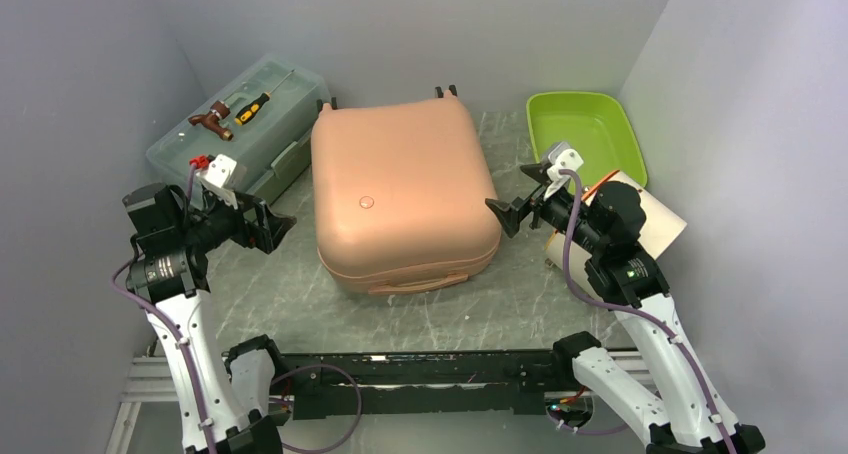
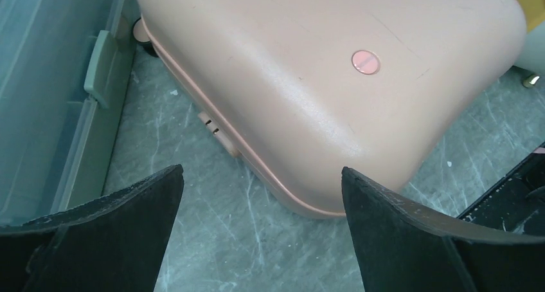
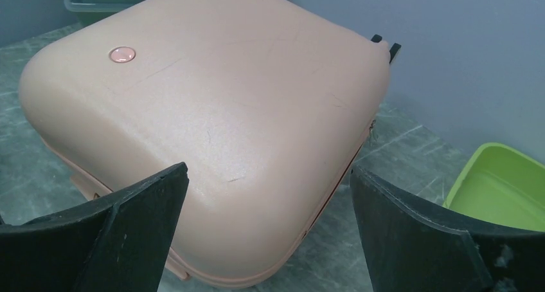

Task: Open, take out, and arrange the luggage
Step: Adjust the luggage at the center of the board.

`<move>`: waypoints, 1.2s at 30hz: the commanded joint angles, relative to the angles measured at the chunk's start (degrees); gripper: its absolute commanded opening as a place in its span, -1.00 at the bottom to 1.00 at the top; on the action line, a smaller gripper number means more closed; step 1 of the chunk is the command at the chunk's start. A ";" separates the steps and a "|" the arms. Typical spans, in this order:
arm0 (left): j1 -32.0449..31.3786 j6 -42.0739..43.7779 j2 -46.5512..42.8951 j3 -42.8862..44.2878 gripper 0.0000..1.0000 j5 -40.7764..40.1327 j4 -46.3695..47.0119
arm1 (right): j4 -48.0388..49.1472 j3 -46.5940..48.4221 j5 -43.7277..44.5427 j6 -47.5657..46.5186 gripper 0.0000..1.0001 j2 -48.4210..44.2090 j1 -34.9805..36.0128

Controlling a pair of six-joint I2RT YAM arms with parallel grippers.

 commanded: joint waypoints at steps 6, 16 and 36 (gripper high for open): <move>0.29 6.09 1.03 -0.73 0.98 8.32 -1.37 | 3.61 -0.56 -1.34 -3.01 1.00 1.14 -0.15; 0.33 13.67 2.23 -3.70 0.98 9.26 -2.78 | 2.08 -4.00 -6.55 -14.95 1.00 3.50 -0.72; -22.78 16.14 17.04 -1.19 0.98 -19.37 -0.27 | 1.89 -5.85 -7.09 -18.46 1.00 5.77 -0.72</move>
